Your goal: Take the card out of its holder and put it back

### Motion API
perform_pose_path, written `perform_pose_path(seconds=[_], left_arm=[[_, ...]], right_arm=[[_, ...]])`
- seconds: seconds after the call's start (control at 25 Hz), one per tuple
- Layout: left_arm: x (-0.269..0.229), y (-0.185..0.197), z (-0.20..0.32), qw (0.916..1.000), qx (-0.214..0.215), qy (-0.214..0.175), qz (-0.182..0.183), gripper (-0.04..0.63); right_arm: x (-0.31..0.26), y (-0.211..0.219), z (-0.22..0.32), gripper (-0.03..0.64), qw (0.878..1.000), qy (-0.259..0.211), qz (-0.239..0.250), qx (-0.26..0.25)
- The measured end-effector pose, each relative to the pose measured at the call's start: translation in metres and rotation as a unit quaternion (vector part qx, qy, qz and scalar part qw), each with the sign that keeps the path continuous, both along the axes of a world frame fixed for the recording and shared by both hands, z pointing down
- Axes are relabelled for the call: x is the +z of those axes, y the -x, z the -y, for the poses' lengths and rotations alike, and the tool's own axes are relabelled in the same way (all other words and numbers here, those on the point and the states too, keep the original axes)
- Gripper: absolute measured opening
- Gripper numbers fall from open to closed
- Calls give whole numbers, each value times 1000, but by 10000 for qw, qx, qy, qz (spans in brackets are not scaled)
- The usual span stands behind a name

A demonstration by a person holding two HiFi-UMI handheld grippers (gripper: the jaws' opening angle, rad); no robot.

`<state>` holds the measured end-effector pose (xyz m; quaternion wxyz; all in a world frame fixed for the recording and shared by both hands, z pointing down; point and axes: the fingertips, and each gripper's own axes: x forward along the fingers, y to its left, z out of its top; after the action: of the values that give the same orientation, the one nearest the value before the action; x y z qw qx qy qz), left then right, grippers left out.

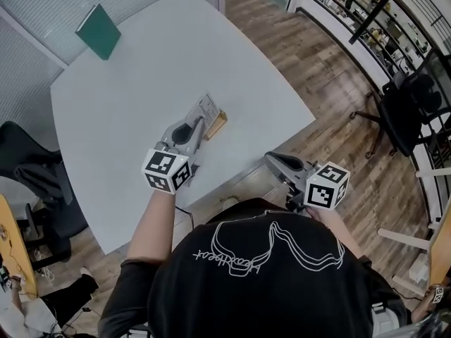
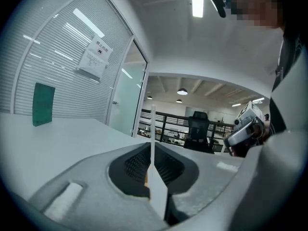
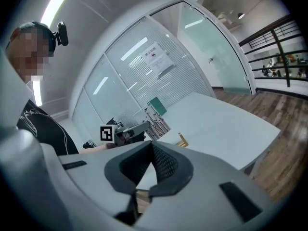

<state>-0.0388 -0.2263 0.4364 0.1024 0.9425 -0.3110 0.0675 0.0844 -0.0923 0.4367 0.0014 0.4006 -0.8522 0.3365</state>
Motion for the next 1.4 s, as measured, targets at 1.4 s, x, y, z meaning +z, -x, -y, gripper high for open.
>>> perform_pose_path(seconds=[1.4], left_arm=[[-81,-10,-197,9960,-26,517,-729,25]], right_arm=[[-59,18,-65,9,9944,-790,51,-697]])
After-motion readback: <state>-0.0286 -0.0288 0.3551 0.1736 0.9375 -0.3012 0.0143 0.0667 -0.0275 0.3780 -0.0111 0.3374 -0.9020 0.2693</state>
